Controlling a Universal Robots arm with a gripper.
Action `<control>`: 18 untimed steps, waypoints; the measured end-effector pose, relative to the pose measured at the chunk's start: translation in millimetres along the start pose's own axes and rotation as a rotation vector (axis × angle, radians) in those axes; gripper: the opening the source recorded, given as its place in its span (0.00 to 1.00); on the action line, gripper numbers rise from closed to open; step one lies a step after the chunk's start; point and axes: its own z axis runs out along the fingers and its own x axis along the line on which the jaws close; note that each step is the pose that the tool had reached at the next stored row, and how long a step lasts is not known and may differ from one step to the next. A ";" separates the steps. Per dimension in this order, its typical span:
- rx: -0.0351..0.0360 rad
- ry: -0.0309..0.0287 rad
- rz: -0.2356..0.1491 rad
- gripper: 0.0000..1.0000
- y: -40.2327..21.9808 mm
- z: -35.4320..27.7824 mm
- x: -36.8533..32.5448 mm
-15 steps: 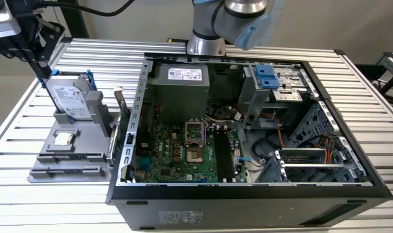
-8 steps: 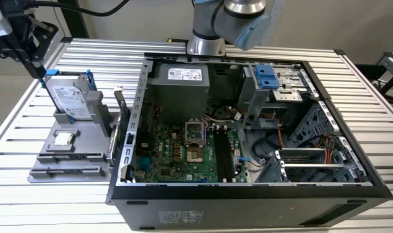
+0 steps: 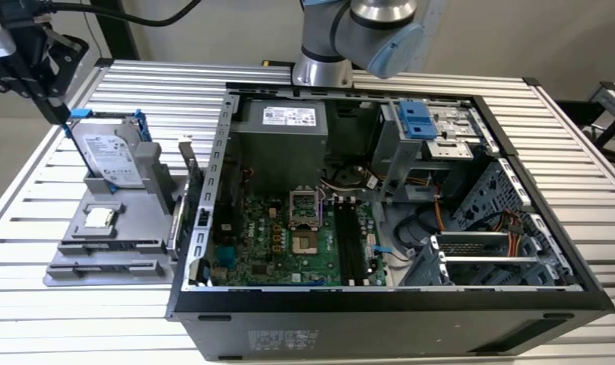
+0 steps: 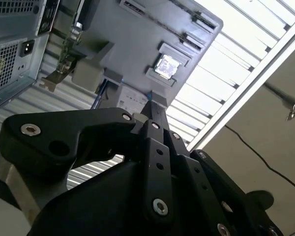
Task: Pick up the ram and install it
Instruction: 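Reach for the ram, then pick up the ram and move it above insertion slot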
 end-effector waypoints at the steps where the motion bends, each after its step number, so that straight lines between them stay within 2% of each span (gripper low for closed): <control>1: 0.0000 0.0000 0.000 0.00 -1.9 -0.1 -0.1; 16: 0.0000 0.0001 -0.002 0.00 -41.1 -1.7 -1.0; 18: -0.0001 0.0003 -0.007 0.00 -44.5 -1.8 -0.2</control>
